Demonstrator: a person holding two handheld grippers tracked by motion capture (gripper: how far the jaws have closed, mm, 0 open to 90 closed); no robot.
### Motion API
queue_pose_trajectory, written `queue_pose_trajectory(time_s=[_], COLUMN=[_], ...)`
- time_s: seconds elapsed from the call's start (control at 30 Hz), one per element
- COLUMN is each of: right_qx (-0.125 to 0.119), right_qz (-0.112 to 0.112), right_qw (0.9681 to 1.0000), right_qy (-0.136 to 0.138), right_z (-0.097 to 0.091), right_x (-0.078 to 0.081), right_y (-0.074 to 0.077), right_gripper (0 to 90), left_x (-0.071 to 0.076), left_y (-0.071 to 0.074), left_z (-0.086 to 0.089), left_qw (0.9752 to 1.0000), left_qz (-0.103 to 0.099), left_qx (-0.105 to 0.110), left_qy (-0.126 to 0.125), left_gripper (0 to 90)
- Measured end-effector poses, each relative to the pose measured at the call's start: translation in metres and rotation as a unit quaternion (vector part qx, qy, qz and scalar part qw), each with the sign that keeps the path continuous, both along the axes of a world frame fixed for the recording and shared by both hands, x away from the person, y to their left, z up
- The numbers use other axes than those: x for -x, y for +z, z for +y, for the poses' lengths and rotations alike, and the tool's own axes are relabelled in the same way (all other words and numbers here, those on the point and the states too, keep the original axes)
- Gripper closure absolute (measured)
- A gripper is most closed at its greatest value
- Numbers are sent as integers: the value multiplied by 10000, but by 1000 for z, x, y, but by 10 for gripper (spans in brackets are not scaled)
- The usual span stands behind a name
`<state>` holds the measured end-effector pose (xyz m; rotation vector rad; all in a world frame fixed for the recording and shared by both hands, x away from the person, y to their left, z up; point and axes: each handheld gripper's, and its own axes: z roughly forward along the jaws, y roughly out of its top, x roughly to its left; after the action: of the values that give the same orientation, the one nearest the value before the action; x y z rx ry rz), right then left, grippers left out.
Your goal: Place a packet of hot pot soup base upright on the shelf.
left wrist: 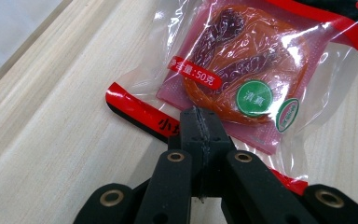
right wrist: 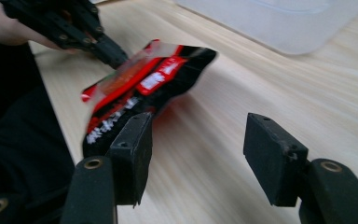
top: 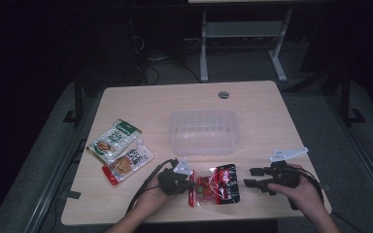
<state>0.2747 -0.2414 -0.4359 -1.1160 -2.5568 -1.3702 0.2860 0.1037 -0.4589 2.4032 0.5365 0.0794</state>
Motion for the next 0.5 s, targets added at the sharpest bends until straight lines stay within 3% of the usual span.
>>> queue_pose_trajectory(time_s=[0.43, 0.5], right_qx=[-238, -251], right_qz=[220, 364], right_qw=[9987, 9981], right_qy=[398, 437], right_z=[20, 24], right_x=[0, -1], right_y=[-6, -10], right_gripper=[420, 419], left_x=[0, 0], left_y=[0, 0], left_z=[0, 1], left_qw=[10000, 10000], left_qz=[31, 19], left_qx=[21, -9], left_qy=[10, -11], left_gripper=[899, 900])
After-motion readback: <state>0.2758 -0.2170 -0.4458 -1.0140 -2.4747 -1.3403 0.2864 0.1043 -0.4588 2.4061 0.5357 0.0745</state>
